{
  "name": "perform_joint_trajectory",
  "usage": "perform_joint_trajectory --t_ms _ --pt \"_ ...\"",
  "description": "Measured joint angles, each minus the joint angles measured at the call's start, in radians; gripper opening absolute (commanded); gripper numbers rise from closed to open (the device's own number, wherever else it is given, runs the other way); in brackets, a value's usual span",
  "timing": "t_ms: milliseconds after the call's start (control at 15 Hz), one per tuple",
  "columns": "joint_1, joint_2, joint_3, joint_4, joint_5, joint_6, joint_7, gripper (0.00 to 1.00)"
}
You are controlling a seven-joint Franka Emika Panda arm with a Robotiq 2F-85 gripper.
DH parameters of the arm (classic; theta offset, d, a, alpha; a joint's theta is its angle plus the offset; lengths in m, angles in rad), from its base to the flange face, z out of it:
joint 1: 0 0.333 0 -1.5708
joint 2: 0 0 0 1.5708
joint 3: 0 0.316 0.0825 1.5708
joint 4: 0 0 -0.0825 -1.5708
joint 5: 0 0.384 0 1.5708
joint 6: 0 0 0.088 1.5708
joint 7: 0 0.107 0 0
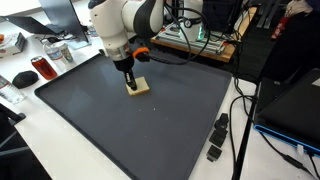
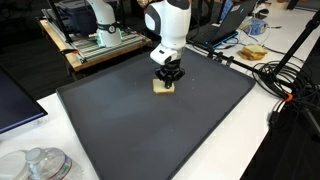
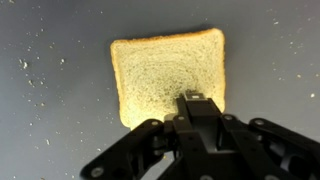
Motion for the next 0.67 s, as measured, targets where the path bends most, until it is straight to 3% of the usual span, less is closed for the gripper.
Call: perform_joint_trajectory --t_ms 400,667 --pt "0.017 0.001 -0.011 -0.002 -0.014 0.008 0.031 0.05" --pt "0.016 -0.001 -0.006 -0.005 -0.038 0.014 -0.052 0.05"
